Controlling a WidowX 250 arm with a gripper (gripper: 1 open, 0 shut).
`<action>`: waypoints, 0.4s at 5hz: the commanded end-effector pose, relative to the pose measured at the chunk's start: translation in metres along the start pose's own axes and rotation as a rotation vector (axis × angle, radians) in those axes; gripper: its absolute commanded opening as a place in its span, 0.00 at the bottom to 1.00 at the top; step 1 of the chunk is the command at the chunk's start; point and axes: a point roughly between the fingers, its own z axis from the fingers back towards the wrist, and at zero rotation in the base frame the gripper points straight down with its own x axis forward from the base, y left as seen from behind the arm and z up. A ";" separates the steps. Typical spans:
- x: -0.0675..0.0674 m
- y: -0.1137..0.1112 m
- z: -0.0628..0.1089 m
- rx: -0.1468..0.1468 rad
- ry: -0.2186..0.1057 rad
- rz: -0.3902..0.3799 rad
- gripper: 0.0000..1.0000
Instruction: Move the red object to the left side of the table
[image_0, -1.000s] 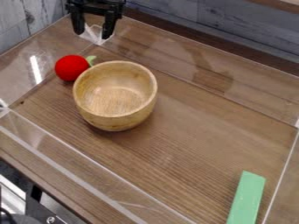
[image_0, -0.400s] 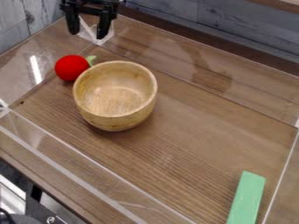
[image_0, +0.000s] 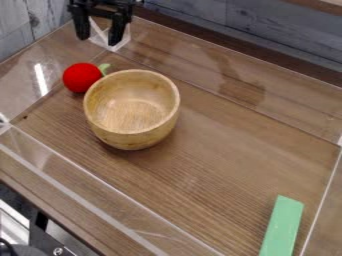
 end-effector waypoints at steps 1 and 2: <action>-0.003 0.008 0.021 0.007 -0.058 -0.001 1.00; -0.004 0.008 0.021 0.006 -0.057 -0.018 1.00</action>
